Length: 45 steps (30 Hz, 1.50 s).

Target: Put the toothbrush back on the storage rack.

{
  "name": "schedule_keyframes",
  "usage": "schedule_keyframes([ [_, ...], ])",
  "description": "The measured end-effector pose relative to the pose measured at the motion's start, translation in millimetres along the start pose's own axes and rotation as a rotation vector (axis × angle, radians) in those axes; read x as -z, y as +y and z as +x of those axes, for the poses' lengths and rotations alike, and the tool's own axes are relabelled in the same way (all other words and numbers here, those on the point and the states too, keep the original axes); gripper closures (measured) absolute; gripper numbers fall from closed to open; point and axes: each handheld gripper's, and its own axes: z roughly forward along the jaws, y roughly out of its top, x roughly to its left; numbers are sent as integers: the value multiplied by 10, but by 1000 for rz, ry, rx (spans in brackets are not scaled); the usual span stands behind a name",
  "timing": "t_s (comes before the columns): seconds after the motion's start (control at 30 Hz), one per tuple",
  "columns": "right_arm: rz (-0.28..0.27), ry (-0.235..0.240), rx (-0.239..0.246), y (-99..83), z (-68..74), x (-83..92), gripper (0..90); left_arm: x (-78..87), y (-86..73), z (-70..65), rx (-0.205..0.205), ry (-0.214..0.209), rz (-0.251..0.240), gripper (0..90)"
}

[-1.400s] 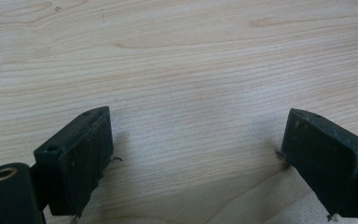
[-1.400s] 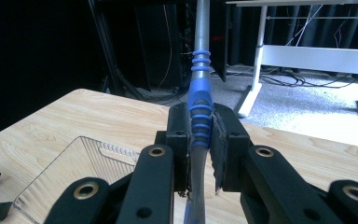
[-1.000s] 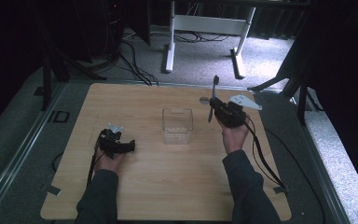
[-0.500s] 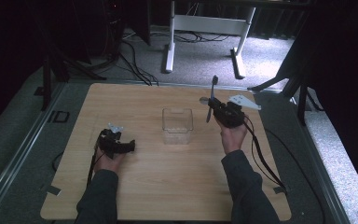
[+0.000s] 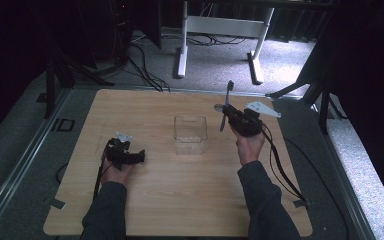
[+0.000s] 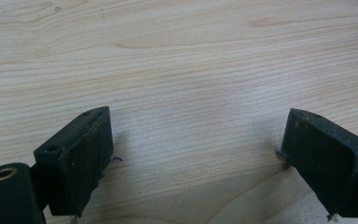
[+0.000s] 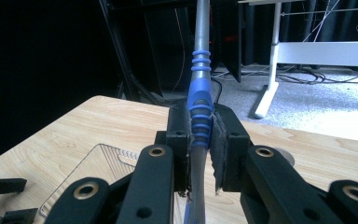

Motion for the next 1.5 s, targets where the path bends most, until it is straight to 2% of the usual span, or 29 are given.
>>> schedule_keyframes([
  [0.4, -2, 15, -2, -10, 26, 1, 785, 1, 0, 1, -1, 0, 1, 92],
  [0.73, -10, 42, 23, 43, 146, -11, 784, 0, 0, 0, 1, 0, 0, 92],
  [1.5, -9, 69, 3, 0, 197, -49, 785, 0, 0, 0, 0, 0, 0, 92],
])
